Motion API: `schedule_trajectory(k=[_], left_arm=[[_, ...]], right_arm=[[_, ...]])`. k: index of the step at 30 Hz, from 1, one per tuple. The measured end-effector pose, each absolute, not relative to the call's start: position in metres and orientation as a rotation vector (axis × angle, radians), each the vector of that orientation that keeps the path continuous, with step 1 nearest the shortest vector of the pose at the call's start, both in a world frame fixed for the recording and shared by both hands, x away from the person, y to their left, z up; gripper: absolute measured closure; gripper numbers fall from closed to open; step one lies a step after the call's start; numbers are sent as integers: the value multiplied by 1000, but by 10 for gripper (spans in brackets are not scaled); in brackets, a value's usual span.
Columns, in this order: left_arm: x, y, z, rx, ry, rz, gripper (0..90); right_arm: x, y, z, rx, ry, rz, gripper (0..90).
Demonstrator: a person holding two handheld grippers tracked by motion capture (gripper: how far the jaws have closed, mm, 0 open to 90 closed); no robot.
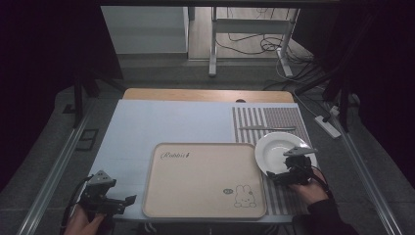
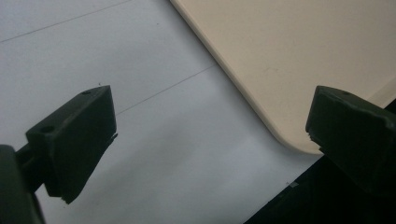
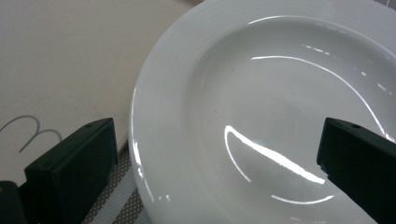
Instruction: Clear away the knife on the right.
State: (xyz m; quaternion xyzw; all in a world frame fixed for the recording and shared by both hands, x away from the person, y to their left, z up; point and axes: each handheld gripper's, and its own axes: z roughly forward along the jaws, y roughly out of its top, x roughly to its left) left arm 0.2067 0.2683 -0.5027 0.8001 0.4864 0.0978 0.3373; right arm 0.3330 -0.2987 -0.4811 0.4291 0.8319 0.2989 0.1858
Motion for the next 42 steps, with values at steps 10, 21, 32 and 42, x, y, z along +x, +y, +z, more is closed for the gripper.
schedule_trajectory(k=[10, 21, 32, 42], left_arm=[[207, 268, -503, 2086, 1267, 254, 27], [207, 268, -503, 2088, 1263, 255, 28], [207, 268, -503, 2087, 1262, 254, 27], [207, 268, -503, 2087, 1262, 254, 28]], right_arm=[[354, -297, -477, 1213, 2338, 850, 0], [378, -294, -477, 1217, 2347, 843, 0], [402, -289, -478, 1213, 2365, 808, 0], [423, -283, -476, 1216, 2381, 806, 0]])
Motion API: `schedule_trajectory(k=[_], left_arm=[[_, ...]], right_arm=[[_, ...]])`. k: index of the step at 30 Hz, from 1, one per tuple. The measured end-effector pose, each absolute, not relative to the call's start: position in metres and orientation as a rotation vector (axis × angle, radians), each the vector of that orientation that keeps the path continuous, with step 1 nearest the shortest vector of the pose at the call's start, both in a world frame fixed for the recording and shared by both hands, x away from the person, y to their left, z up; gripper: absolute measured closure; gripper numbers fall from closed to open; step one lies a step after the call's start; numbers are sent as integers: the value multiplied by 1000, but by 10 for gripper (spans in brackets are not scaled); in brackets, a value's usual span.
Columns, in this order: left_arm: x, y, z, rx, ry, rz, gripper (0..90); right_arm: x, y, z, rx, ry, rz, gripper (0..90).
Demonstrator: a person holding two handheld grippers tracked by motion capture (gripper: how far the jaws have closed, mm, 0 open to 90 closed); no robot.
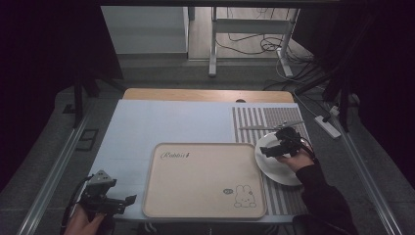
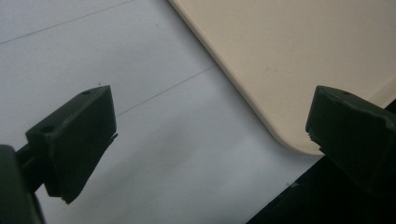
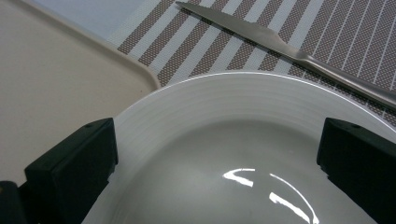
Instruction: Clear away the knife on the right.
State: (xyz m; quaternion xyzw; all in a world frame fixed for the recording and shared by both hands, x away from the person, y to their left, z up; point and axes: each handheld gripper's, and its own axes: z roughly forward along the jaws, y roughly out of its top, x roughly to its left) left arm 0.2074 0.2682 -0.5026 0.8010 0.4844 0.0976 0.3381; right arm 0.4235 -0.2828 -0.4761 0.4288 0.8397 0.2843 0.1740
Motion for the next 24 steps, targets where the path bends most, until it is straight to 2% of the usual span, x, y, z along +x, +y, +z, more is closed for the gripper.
schedule_trajectory(k=[24], left_arm=[[207, 268, -503, 2083, 1256, 255, 28]], right_arm=[[475, -267, -472, 1234, 2393, 815, 0]])
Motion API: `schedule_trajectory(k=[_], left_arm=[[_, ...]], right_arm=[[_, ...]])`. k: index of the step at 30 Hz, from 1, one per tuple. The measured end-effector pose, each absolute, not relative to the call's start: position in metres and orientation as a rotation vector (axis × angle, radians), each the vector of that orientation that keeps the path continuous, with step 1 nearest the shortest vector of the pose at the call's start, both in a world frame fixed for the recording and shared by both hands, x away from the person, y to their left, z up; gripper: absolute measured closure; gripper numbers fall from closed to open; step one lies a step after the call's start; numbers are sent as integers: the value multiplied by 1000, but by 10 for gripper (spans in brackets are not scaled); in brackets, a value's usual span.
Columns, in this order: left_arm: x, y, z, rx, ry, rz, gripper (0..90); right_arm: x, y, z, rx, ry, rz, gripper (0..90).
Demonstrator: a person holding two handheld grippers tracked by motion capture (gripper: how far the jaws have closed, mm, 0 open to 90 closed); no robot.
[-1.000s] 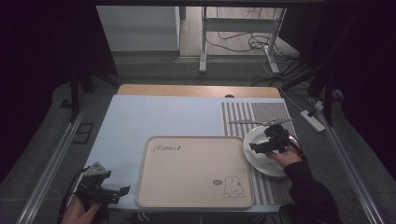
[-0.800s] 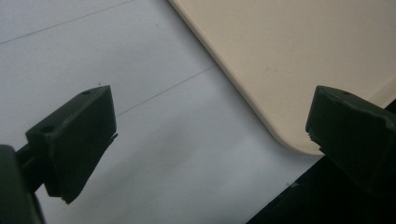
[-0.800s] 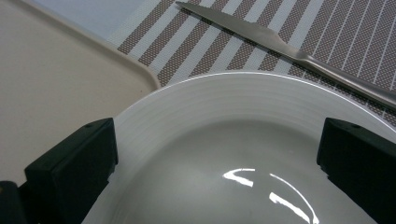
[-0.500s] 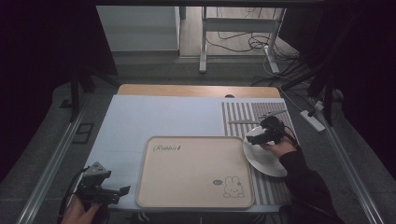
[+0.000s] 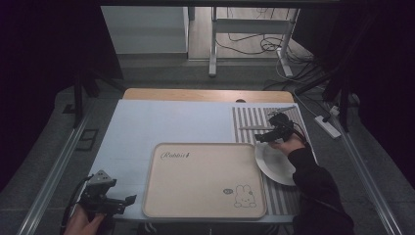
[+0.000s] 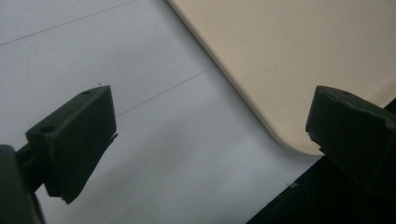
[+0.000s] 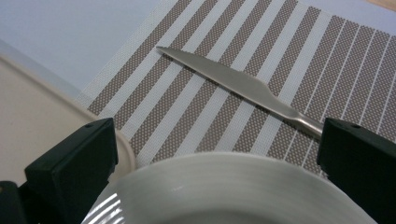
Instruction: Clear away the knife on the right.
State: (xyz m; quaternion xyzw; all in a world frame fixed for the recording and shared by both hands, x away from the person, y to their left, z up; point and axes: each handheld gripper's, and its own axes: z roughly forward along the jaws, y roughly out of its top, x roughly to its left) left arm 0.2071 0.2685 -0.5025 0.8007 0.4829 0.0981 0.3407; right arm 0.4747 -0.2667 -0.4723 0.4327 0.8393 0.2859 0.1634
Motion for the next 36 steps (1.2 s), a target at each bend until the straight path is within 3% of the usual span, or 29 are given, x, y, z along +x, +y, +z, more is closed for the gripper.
schedule_trajectory(k=[5, 10, 14, 23, 36], left_arm=[[207, 268, -502, 2083, 1255, 255, 28], [207, 269, -502, 2084, 1254, 255, 28], [207, 269, -502, 2084, 1253, 256, 28], [207, 269, -502, 2087, 1251, 258, 28], [207, 268, -502, 2091, 1250, 261, 28]], right_arm=[[485, -261, -474, 1221, 2404, 802, 0], [495, -257, -477, 1211, 2433, 778, 110], [501, -254, -479, 1211, 2443, 756, 300], [519, -253, -486, 1233, 2566, 742, 892], [539, -256, -497, 1225, 2561, 620, 900]])
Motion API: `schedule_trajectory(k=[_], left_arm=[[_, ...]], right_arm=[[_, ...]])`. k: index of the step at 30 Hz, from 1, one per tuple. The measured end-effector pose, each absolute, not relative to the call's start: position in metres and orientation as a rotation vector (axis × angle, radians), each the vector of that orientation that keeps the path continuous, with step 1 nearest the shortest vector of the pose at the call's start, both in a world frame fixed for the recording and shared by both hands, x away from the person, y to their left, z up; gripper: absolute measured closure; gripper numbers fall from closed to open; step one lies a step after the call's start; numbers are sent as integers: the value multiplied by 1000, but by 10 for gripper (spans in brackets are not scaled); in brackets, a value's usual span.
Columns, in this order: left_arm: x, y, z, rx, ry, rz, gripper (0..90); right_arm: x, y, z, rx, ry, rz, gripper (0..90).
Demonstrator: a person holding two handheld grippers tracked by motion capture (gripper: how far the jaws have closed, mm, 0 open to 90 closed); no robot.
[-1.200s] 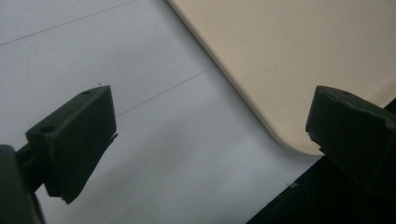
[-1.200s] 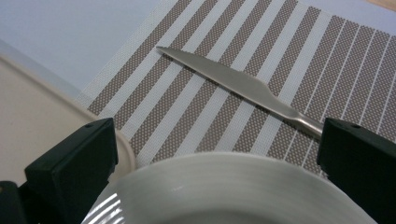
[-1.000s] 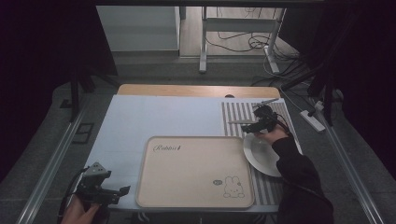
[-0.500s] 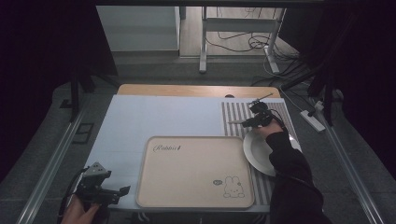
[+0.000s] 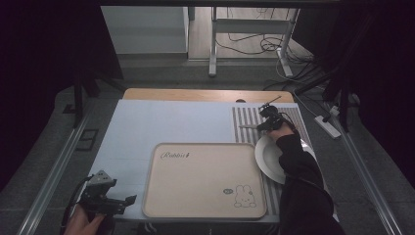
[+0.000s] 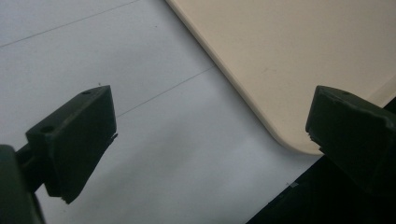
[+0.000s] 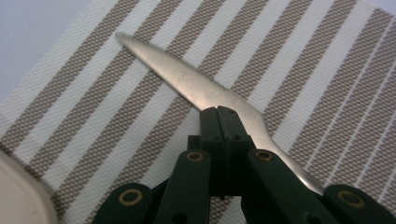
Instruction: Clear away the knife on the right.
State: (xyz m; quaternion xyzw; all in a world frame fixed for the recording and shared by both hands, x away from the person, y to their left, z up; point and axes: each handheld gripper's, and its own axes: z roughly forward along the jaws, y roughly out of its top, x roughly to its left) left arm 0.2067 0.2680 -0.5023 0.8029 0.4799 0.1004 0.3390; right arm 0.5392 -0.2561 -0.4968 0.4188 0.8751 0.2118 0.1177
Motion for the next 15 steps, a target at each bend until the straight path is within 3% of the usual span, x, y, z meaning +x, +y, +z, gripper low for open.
schedule_trajectory(k=[15], left_arm=[[207, 268, -502, 2092, 1253, 263, 28]], right_arm=[[555, -283, -495, 1288, 2513, 598, 900]])
